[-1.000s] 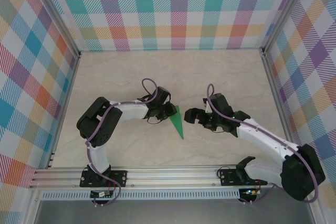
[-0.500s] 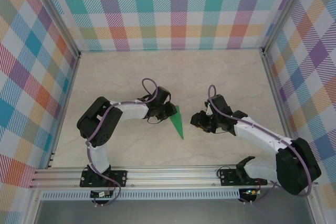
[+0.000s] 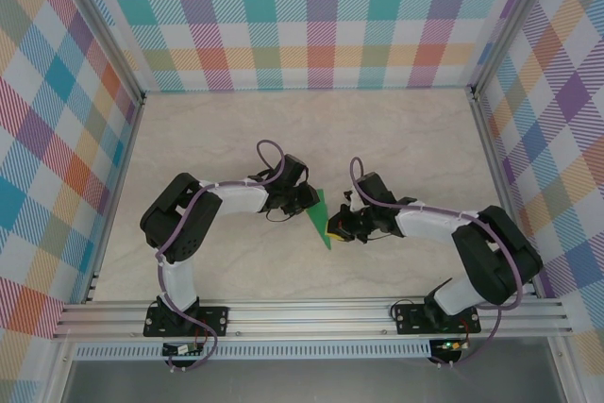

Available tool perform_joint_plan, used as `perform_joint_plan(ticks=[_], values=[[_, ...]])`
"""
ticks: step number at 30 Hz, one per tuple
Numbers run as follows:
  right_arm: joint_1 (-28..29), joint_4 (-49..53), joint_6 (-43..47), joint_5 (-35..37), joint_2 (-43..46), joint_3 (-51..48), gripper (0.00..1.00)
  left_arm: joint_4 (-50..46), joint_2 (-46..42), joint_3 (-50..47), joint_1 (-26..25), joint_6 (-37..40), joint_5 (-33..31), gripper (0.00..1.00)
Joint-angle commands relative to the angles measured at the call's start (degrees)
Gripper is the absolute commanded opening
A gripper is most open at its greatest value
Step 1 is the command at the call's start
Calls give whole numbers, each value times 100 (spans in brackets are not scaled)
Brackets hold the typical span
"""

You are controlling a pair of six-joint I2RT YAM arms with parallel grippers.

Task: Fold a paper plane with a square sheet of paper (pick it up from the middle)
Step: Fold the wing for the fifth time at the center of the table.

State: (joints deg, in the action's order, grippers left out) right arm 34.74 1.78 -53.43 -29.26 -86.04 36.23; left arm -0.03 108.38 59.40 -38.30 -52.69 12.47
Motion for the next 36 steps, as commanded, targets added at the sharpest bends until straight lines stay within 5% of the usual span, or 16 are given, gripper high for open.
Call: perform_joint_plan(ticks=[1,13,36], values=[[41,-392,-114,-181,-182,170,0,-438,270,-91,51,105,-65,23],[41,-92,72,101,-763,219,0,-499,272,-86,59,129,-78,23],[200,571,397,103,-486,514,0,-539,311,-108,51,136,-74,22]])
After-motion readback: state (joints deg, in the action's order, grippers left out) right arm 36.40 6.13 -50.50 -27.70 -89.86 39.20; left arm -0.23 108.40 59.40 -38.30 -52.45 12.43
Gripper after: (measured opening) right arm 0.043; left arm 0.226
